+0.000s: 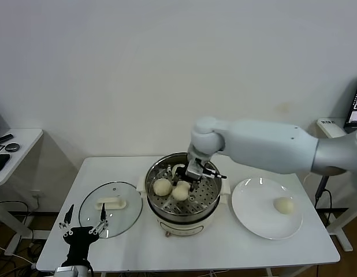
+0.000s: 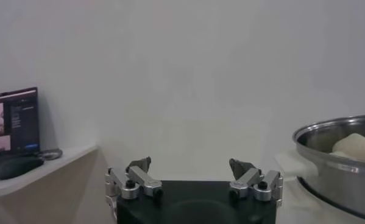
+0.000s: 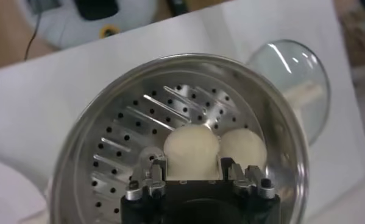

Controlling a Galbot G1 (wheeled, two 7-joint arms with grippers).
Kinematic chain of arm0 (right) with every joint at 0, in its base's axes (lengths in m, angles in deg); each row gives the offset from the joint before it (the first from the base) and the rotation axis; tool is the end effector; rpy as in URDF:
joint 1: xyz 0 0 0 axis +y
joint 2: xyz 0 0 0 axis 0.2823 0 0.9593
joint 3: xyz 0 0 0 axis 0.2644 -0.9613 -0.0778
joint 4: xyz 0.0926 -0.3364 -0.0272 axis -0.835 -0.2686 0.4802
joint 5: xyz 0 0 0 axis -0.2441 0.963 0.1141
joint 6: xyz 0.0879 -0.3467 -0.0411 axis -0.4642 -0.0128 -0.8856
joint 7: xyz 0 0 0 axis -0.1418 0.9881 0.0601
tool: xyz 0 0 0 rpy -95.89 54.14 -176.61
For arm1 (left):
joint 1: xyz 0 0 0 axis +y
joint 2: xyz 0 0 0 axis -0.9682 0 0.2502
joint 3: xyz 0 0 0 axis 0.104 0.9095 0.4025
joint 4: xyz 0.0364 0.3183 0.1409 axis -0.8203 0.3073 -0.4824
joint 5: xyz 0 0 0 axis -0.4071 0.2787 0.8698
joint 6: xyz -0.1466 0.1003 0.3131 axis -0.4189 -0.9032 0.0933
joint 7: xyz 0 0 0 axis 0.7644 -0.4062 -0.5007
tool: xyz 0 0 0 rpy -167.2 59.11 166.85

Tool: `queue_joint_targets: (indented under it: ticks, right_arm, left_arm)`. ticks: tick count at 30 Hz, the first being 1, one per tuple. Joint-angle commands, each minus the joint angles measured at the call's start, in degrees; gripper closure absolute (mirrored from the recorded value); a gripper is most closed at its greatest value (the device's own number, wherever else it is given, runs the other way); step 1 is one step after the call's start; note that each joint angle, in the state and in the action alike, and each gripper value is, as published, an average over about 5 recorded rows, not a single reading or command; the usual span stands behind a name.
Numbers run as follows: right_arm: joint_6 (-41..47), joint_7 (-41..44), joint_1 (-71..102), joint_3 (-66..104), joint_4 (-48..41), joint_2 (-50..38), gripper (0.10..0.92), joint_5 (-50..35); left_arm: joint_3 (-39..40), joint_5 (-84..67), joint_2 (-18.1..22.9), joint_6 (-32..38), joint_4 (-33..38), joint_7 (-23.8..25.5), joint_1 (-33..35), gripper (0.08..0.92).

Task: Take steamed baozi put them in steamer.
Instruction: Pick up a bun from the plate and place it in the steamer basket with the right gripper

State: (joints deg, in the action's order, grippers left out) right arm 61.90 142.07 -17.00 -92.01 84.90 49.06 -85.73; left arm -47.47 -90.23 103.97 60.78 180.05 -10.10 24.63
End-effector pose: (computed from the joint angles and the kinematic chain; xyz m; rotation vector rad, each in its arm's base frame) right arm 0.5062 0.1453 -0.0872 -2.1554 0.4860 -2.1746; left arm 0.1416 0.0533 -0.2959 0.2474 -3.0848 -0.2801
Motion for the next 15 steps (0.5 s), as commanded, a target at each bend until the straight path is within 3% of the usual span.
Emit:
queue_joint_targets:
  ticks: [1, 15]
  right_arm:
    - [-12.3, -1.4, 1.9, -1.8, -2.9, 4.4, 0.5, 12.9]
    - [-13.0, -1.5, 2.1, -2.8, 0.0, 2.9, 0.491, 8.5]
  left_arm:
    - [-0.2, -0.1, 0.0, 0.1, 0.0, 0.0, 0.1, 0.177]
    - [-0.2, -0.1, 0.3, 0.1, -0.1, -0.1, 0.1, 0.177]
